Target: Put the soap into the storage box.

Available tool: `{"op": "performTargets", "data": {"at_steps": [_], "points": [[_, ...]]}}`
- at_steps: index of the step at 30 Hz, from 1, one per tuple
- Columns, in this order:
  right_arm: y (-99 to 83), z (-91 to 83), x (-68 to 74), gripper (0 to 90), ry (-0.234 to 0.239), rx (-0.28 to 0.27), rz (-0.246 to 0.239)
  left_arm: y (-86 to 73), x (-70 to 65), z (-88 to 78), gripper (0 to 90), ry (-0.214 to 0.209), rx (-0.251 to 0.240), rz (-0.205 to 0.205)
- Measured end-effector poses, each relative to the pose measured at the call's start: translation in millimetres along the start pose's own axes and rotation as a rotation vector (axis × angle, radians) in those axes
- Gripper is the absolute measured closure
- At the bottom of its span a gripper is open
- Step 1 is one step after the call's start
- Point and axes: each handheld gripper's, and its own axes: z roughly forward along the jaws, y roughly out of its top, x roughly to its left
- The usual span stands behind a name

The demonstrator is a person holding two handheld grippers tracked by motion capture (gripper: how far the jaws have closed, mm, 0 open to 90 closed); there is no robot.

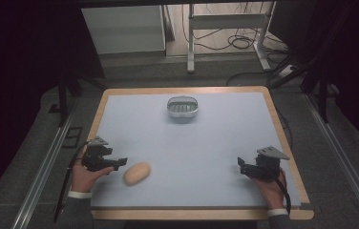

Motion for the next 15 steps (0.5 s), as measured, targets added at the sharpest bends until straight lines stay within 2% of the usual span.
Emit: {"op": "performTargets", "data": {"at_steps": [15], "points": [[-1.5, -2.3, -4.0, 9.8, -0.011, -0.022, 0.03, -1.2, -5.9, -1.7, 18.8, 0.019, 0.005, 0.011]]}}
